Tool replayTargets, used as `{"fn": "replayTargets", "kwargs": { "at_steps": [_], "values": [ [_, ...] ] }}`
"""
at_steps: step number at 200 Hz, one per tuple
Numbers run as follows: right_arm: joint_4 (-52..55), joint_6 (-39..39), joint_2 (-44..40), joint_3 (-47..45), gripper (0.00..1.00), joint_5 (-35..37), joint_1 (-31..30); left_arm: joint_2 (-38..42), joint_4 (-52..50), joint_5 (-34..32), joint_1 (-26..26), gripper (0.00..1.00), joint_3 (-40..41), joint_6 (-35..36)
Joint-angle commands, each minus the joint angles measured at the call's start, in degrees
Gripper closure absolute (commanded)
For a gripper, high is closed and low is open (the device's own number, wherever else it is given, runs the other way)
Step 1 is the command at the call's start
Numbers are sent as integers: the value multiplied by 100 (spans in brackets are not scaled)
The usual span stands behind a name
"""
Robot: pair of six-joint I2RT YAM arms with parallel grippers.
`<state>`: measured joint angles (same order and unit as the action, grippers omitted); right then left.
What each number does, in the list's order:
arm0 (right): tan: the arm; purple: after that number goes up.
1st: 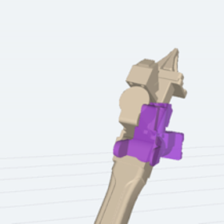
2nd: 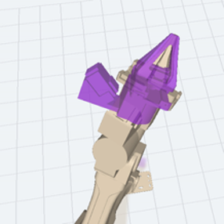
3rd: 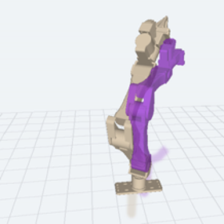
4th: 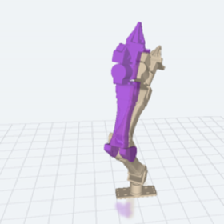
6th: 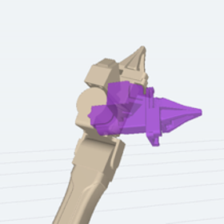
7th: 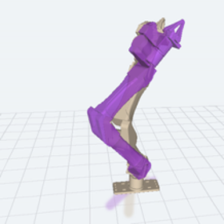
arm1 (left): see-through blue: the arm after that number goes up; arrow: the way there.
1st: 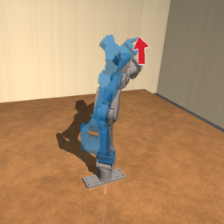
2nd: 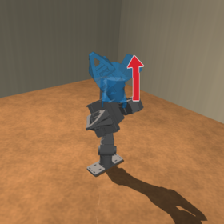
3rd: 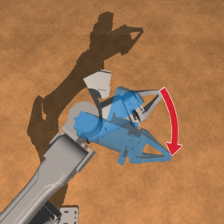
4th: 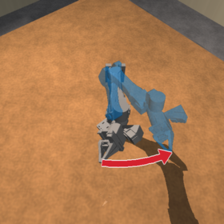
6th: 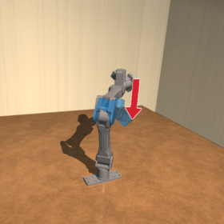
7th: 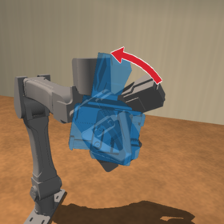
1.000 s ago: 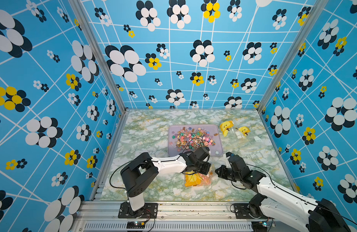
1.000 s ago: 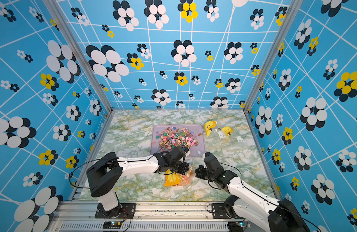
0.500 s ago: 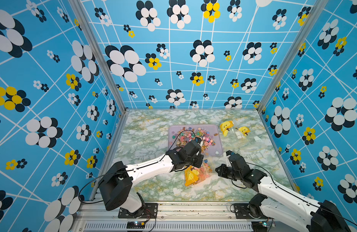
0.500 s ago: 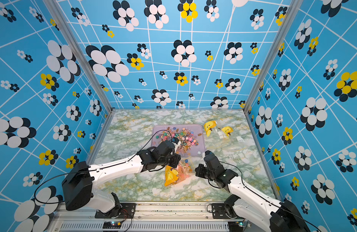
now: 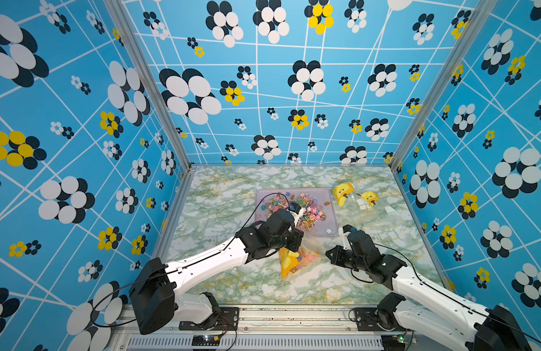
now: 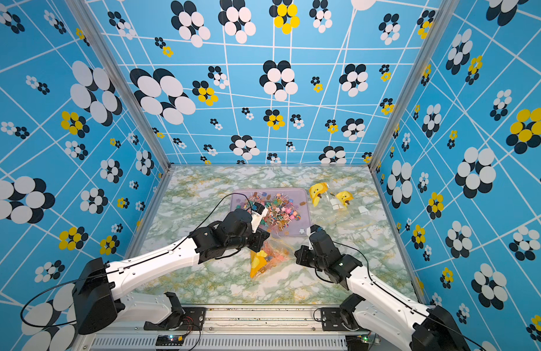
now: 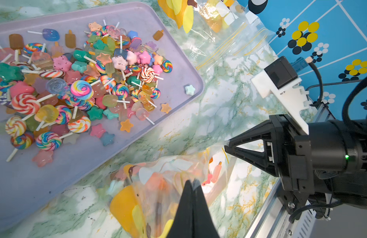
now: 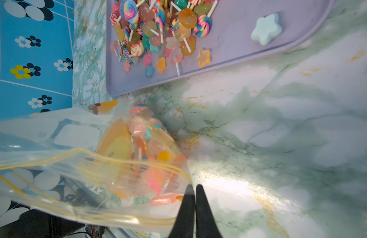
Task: Pour candies out of the ziploc bag
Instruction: Open the ziploc bag at the center of the board, then pick up the ziploc bag from the center of the board.
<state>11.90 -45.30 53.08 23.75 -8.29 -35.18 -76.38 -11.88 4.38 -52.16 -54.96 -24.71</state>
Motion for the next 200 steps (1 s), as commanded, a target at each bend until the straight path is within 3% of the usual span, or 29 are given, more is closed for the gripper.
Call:
{"fn": "replayTargets", "kwargs": {
  "at_steps": [1,28,51,120,154,200],
  "values": [
    [390,170,-16,178,86,187,4,241,580,257,84,87,158,67],
    [603,276,-52,290,73,296,4,473,864,371,120,46,341,59],
    [901,435,-119,491,67,449,11,752,983,292,228,30,542,25],
    [1429,874,-253,954,51,368,250,1279,1225,442,835,26,1277,-479],
    [1024,766,28,907,42,-25,267,1384,1396,533,966,26,1568,-669],
    [148,389,742,646,42,-509,150,1355,1496,586,1007,26,1896,-900]
  ]
}}
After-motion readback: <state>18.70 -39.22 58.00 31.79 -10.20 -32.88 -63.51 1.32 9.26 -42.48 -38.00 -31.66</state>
